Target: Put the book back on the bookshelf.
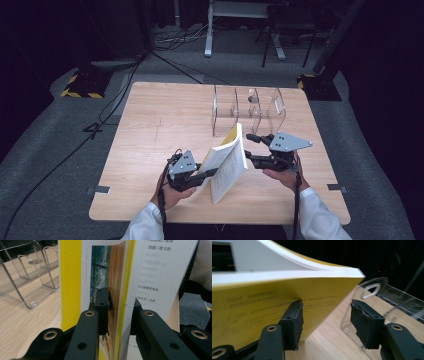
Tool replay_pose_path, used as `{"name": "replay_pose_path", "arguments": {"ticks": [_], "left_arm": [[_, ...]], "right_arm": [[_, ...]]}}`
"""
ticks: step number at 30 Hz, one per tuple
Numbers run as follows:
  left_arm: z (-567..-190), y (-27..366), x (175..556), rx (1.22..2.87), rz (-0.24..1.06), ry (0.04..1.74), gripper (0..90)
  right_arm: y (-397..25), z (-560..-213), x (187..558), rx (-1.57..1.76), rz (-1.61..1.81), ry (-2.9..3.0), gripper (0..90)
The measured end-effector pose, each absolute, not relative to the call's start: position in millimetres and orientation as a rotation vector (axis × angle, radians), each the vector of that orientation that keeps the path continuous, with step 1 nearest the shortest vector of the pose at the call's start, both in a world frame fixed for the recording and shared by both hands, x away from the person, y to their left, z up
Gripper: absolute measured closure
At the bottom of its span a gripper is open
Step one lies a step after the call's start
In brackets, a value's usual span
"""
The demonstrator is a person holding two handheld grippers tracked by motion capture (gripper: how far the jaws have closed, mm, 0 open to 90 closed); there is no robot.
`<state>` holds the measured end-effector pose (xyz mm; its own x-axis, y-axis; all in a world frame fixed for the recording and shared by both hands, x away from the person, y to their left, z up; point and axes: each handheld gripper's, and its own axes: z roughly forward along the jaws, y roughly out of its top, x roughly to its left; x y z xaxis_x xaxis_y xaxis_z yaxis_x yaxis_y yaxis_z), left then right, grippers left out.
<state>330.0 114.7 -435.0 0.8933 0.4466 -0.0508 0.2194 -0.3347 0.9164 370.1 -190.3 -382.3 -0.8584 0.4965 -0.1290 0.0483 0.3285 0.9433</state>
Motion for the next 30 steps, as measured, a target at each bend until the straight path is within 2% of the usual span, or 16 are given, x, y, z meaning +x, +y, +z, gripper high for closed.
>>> {"name": "replay_pose_path", "arguments": {"ticks": [5,13,21,23,30], "left_arm": [[-437,128,322,1.937,0.255,0.504,76.7],[-440,145,305,1.952,0.273,0.507,70.6],[-448,152,285,2.042,0.232,0.485,46.0],[-449,151,284,2.044,0.240,0.496,35.3],[-447,136,279,2.004,0.257,0.533,24.0]], "right_arm": [[-172,-388,356,0.372,1.536,2.267,38.5],[-141,-401,343,0.321,1.478,2.309,38.1],[-126,-409,336,0.277,1.452,2.331,38.4],[-125,-409,335,0.278,1.456,2.336,38.4],[-115,-408,333,0.261,1.438,2.317,38.2]]}}
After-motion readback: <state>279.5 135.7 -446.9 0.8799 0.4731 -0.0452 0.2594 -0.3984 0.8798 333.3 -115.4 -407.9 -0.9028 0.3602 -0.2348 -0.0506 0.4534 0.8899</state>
